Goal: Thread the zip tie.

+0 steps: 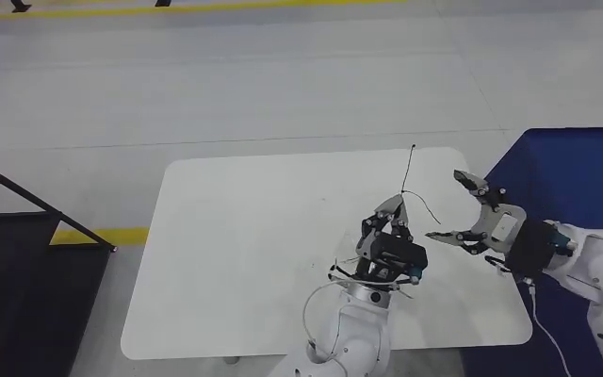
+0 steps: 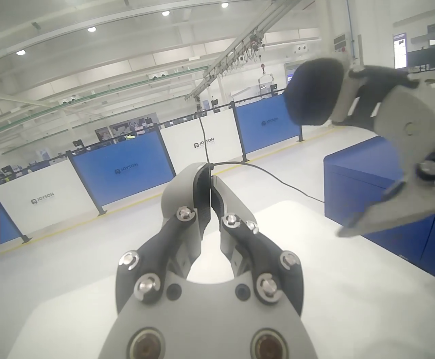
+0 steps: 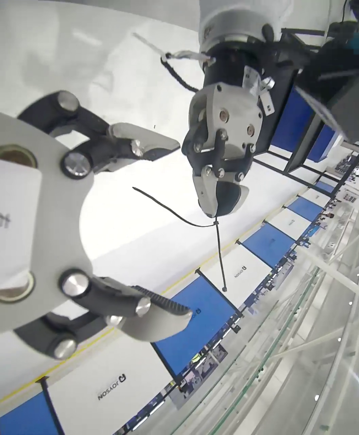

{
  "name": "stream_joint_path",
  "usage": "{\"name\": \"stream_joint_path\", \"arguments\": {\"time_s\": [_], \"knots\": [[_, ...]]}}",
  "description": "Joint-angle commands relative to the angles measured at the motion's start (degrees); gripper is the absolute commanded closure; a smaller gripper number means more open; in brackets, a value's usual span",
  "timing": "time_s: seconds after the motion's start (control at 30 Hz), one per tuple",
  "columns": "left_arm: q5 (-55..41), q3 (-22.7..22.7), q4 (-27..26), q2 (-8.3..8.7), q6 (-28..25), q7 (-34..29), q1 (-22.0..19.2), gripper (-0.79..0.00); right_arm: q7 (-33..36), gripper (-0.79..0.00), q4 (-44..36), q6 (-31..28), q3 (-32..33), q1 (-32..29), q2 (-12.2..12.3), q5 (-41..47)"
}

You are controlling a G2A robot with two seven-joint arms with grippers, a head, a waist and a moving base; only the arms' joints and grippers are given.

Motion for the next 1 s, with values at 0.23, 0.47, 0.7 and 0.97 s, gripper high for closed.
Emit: {"name": "stream_joint_path", "arguments": {"time_s": [0.23, 0.47, 0.7, 0.97], "knots": [[5.1, 0.7, 0.3, 0.77, -0.1, 1.6, 0.8, 0.000, 5.5, -0.329, -0.2, 2.6, -2.3, 1.7, -0.3, 0.5], [8.0, 0.8, 1.5, 0.70, -0.8, 1.6, 0.9, 0.000, 6.1, -0.302, -0.3, 2.3, -2.8, 2.1, -0.4, 0.2], [7.2, 1.2, 2.3, 0.49, -0.7, 1.7, 0.4, 0.000, 4.9, -0.206, -0.6, 2.2, -3.1, 1.5, -0.5, -1.2], [7.9, 1.5, 3.3, 0.28, 0.0, 1.3, 0.0, 0.000, 3.7, -0.169, -0.8, 2.2, -3.0, 0.8, -0.6, -2.5]]}}
